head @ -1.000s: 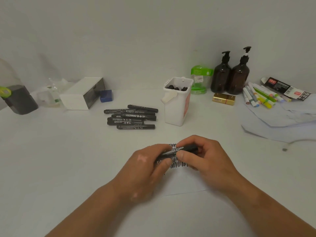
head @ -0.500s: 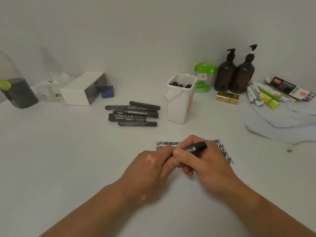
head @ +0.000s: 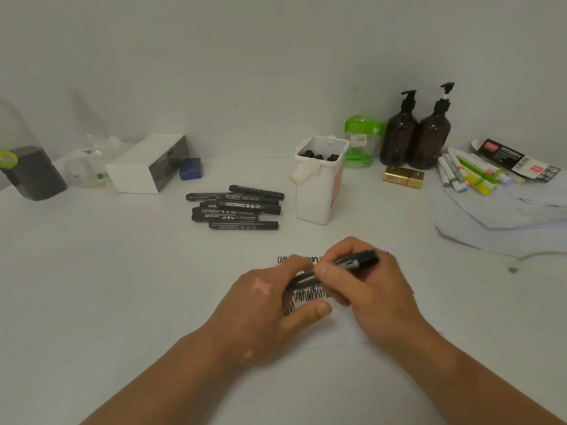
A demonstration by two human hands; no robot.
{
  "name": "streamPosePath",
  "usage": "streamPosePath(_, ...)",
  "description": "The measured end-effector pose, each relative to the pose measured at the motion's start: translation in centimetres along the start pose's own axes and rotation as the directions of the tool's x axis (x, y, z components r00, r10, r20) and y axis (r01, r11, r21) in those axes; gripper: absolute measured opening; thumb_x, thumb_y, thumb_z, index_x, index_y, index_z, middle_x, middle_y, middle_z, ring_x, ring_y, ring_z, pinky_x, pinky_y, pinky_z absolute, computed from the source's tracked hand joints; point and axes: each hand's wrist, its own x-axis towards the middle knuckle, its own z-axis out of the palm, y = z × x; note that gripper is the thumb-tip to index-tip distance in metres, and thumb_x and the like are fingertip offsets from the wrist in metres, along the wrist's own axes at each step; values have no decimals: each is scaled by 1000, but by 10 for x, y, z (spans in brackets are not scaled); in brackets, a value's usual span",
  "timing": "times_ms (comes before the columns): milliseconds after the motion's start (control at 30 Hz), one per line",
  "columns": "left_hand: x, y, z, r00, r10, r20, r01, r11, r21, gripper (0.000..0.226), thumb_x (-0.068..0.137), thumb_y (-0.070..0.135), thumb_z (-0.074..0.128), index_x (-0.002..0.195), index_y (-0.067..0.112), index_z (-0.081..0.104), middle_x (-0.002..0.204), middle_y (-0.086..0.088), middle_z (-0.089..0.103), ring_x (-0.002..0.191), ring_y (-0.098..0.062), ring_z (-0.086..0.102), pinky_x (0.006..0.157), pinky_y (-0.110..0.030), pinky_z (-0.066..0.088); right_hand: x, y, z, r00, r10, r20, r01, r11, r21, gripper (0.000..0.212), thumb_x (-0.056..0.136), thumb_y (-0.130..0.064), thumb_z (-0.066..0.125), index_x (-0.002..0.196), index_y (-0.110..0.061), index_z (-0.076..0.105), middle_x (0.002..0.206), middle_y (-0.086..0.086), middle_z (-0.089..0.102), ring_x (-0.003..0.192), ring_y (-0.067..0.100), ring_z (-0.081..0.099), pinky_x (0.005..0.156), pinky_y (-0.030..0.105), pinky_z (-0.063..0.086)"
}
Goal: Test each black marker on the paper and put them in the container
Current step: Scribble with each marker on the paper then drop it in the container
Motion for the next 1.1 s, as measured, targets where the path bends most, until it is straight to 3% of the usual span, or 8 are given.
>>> streamPosePath(100, 0, -11, -5, 997, -53, 52, 50, 998, 49, 73, 70, 78, 64, 126, 33, 55, 93, 25, 52, 84, 8, 51, 73, -8, 35, 8, 1, -13, 981, 112, -160, -79, 977, 200, 14, 70, -23, 77, 66, -20, 64, 49, -5, 51, 44, 9, 46, 45, 20, 39)
streamPosePath(167, -2, -20, -9, 987, -75, 144, 61, 993, 99, 83, 64, 83, 66, 132, 39, 53, 114, 25, 48, 106, 9, 46, 87, -9, 35, 10, 2, -20, 970, 181, -161, -129, 948, 292, 16, 70, -17, 75, 64, -18, 61, 48, -4, 44, 43, 11, 38, 43, 23, 34)
streamPosePath(233, -3, -25, -10, 973, -106, 203, 76, 986, 151, 89, 61, 84, 69, 137, 42, 50, 125, 27, 44, 116, 4, 41, 95, -12, 34, 9, 3, -21, 971, 224, -85, -192, 939, 284, 12, 64, -25, 75, 67, -19, 65, 48, -2, 44, 43, 12, 37, 42, 23, 31)
streamPosePath(300, -2, -27, -9, 966, -134, 222, 91, 977, 193, 91, 60, 86, 67, 139, 42, 51, 129, 26, 44, 118, -2, 40, 101, -23, 38, 6, 3, -17, 968, 249, 14, -247, 950, 190, 20, 65, -32, 69, 79, -19, 76, 51, 4, 55, 45, 16, 47, 41, 25, 37)
streamPosePath(400, -1, -28, -9, 965, -155, 212, 105, 968, 229, 89, 61, 87, 64, 138, 43, 53, 130, 24, 44, 118, -5, 41, 103, -29, 39, 0, 4, -6, 949, 292, 120, -304, 947, 102, 18, 76, -25, 66, 86, -20, 80, 63, 10, 70, 54, 20, 64, 47, 29, 51)
streamPosePath(500, -2, -30, -9, 962, -168, 214, 113, 963, 244, 87, 63, 86, 64, 138, 43, 52, 132, 24, 43, 119, -5, 40, 104, -28, 38, -2, 5, 1, 953, 291, 85, -284, 955, -89, 5, 79, -20, 76, 82, -23, 76, 58, 4, 67, 50, 15, 62, 50, 22, 50)
streamPosePath(567, -2, -30, -9, 961, -173, 217, 117, 962, 249, 87, 64, 86, 65, 139, 43, 51, 134, 24, 42, 120, -4, 39, 105, -27, 36, -3, 8, 3, 959, 281, 38, -269, 943, -195, 12, 80, -14, 78, 79, -25, 73, 52, 1, 64, 43, 14, 57, 46, 17, 46)
streamPosePath(1100, -3, -35, -6, 965, -169, 201, 122, 966, 227, 87, 62, 86, 66, 136, 44, 53, 132, 24, 41, 121, -2, 38, 106, -26, 37, -3, 7, 4, 956, 291, 44, -259, 903, -343, 8, 80, -21, 76, 79, -29, 74, 53, -10, 64, 45, 6, 58, 47, 13, 44)
